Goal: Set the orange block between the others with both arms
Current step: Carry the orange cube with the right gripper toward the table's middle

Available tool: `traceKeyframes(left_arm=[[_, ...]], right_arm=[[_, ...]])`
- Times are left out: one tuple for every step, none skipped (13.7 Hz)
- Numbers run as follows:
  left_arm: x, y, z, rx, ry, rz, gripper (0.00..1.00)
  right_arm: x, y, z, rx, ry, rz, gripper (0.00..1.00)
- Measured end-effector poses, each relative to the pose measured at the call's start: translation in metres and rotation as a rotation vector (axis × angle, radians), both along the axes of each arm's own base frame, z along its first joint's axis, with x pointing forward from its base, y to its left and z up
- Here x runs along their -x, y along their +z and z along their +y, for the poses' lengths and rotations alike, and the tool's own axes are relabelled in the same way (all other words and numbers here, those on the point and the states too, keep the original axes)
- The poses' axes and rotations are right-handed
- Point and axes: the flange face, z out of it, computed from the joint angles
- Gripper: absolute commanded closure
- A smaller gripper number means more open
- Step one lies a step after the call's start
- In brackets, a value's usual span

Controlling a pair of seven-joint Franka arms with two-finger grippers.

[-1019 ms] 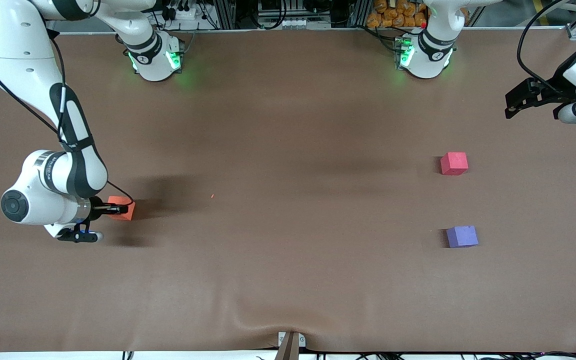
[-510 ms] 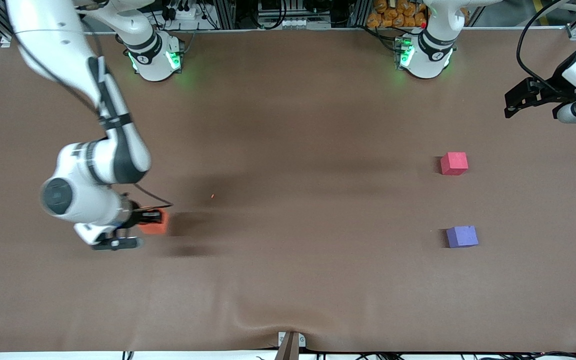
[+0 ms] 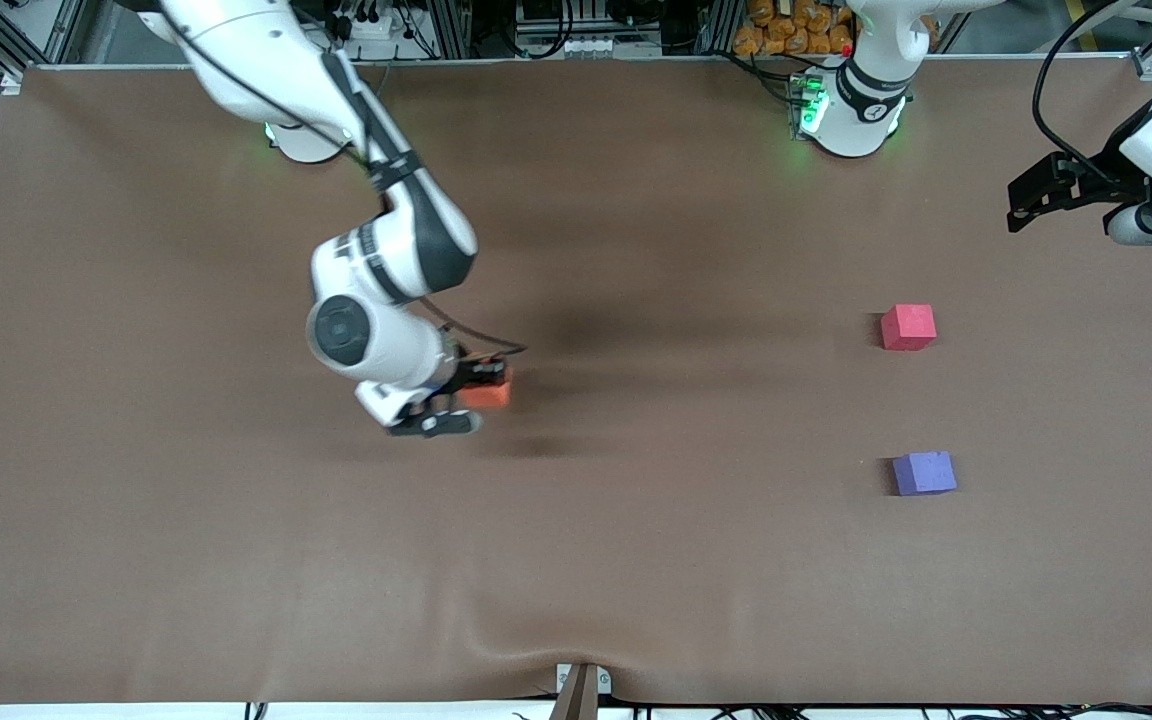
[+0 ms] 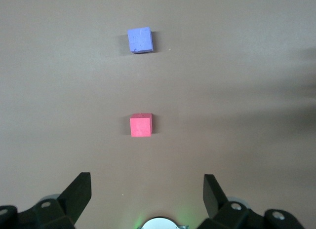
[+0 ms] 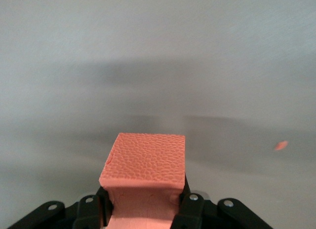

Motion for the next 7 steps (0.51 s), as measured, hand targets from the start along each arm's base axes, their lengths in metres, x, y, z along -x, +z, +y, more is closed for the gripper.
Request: traceKeyframes(left_arm=[[0.0,0.0,0.0,0.0,0.0,0.002,0.0],[0.0,0.0,0.0,0.0,0.0,0.003,0.0],[0.0,0.0,0.0,0.0,0.0,0.004,0.0],[0.0,0.0,0.0,0.0,0.0,0.004,0.0],[0.0,0.0,0.0,0.0,0.0,0.004,0.0],[0.0,0.0,0.0,0.0,0.0,0.004,0.0],[0.0,0.0,0.0,0.0,0.0,0.004,0.0]], right_arm=[[0.008,-0.006,0.014,-0.008,0.008,0.006,0.51],[0.013,-0.014,0.025,-0.017,0.011,0.007,0.49],[0.017,-0.022,0.036,-0.032,0.004,0.005,0.48],[0.022,-0.031,0.046,-0.055,-0.015,0.002,0.48],[0.027,-0.04,0.057,-0.081,-0.041,-0.003,0.46],[0.032,-0.048,0.068,-0.098,-0.065,-0.007,0.43],[0.038,-0.056,0.077,-0.102,-0.08,-0.008,0.4]])
